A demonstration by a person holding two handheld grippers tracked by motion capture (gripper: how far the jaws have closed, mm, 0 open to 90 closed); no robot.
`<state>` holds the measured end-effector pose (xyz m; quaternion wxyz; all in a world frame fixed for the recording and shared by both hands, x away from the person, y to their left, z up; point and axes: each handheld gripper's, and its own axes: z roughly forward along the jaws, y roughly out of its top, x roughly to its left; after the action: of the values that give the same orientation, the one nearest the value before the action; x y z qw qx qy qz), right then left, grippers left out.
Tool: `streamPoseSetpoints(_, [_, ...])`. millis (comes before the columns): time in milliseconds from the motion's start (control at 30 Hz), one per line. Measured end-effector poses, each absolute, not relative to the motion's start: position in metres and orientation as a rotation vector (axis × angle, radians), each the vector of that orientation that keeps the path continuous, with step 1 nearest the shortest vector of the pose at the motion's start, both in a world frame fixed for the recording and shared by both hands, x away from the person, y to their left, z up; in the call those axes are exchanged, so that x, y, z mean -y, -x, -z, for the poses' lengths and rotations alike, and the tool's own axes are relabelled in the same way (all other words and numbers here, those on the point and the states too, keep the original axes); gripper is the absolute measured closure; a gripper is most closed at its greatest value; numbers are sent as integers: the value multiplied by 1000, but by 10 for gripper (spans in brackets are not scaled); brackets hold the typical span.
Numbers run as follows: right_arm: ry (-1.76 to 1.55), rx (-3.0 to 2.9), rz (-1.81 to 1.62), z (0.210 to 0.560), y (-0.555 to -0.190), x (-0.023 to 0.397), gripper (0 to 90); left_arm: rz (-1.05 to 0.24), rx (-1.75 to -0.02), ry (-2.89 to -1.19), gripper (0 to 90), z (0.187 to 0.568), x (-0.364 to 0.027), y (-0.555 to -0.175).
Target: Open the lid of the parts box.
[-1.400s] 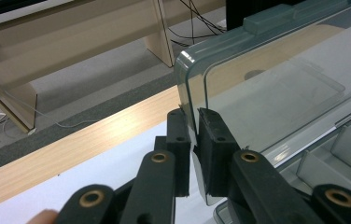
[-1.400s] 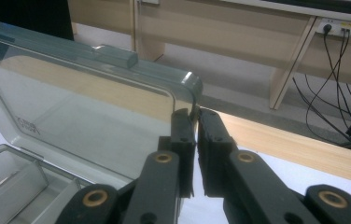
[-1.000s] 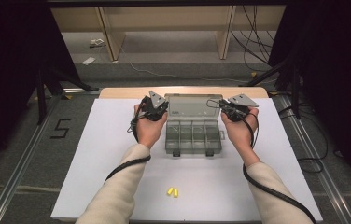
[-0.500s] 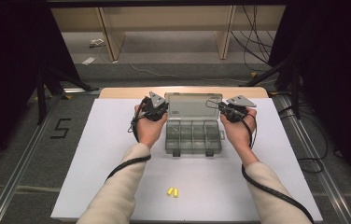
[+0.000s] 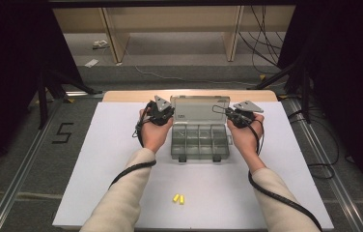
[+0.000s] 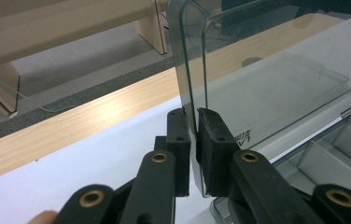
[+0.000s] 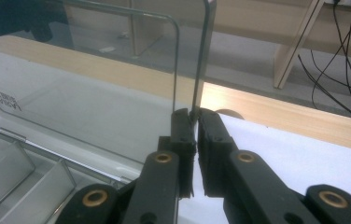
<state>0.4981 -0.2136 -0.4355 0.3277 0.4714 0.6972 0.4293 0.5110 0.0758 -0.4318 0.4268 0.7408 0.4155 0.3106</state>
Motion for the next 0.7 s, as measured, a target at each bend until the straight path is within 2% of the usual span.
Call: streamPoseSetpoints(700, [-1252, -1848, -1098, 443, -505, 213, 859, -748, -1060, -1869, 827, 440, -76, -518])
